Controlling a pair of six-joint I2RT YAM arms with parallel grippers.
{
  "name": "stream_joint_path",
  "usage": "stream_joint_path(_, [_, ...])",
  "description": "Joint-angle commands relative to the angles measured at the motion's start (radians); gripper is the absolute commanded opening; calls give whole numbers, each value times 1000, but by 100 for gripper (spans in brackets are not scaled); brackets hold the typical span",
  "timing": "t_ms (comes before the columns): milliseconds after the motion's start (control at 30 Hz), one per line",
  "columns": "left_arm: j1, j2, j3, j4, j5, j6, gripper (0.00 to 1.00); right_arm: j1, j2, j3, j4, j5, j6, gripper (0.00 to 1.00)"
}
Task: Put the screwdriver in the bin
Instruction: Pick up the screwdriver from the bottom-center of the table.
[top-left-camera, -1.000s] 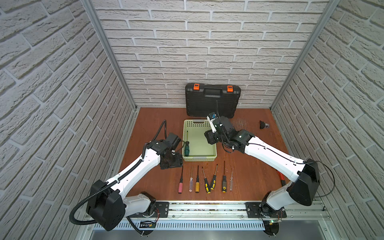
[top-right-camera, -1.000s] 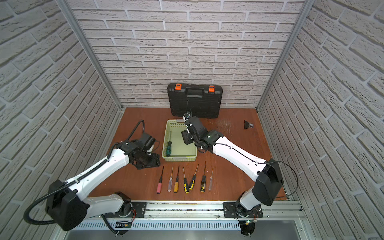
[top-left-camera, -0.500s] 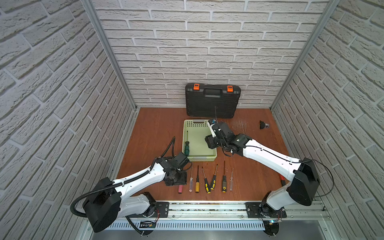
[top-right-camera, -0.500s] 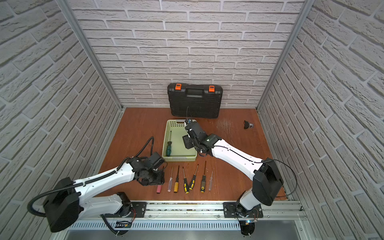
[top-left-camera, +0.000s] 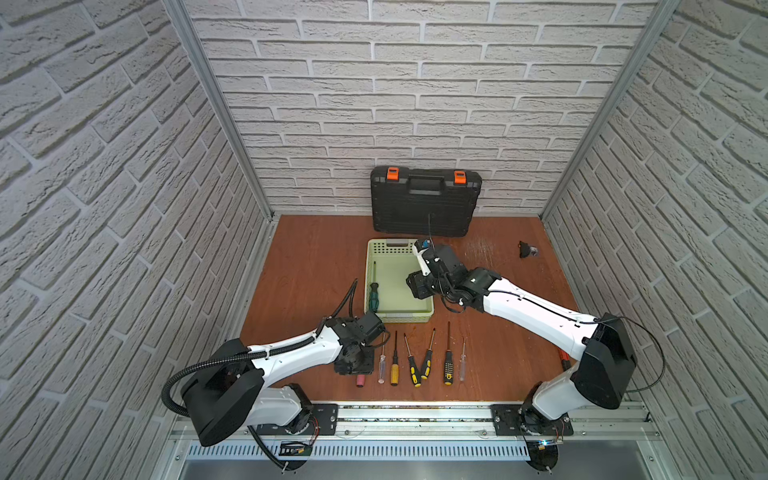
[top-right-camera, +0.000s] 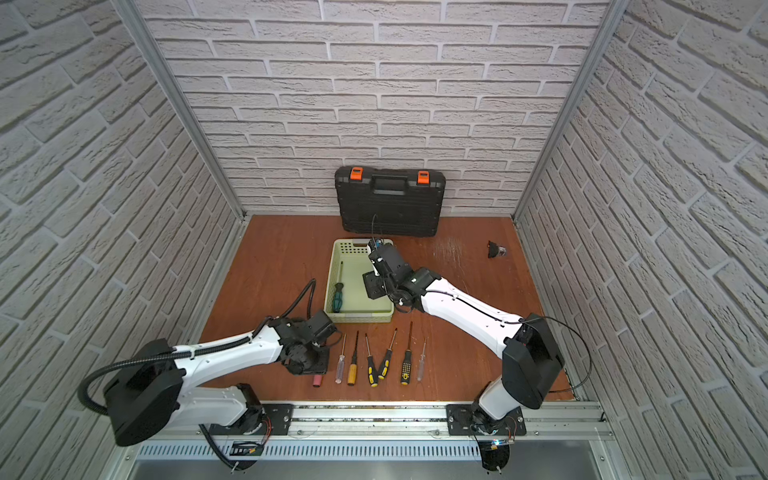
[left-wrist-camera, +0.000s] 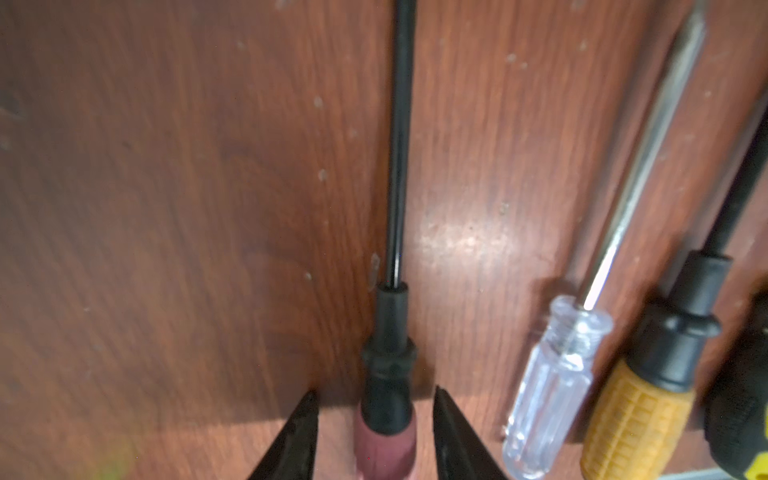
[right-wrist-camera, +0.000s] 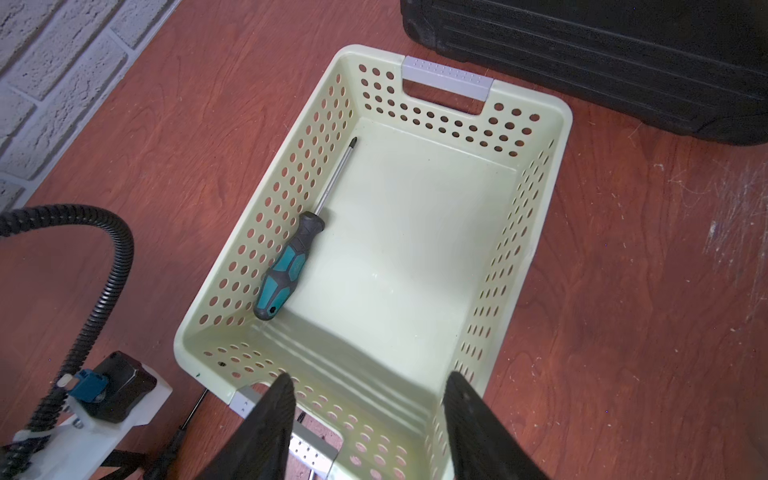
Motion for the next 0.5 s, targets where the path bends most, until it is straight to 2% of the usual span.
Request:
stream_joint_path(0, [-28, 15, -20, 4, -19, -49, 45, 3, 17, 3, 42, -3, 14, 59])
stream_joint_path(200, [-42, 62, -29, 40, -9, -65, 35, 3, 22, -12, 49, -4, 26, 59])
stream_joint_path(367, [-47, 83, -27, 34, -7, -66, 15, 3, 8, -20, 47, 15, 21, 59])
stream_joint_path(467, [-48, 56, -23, 26, -22, -76, 11, 4, 7, -19, 49, 20, 16, 59])
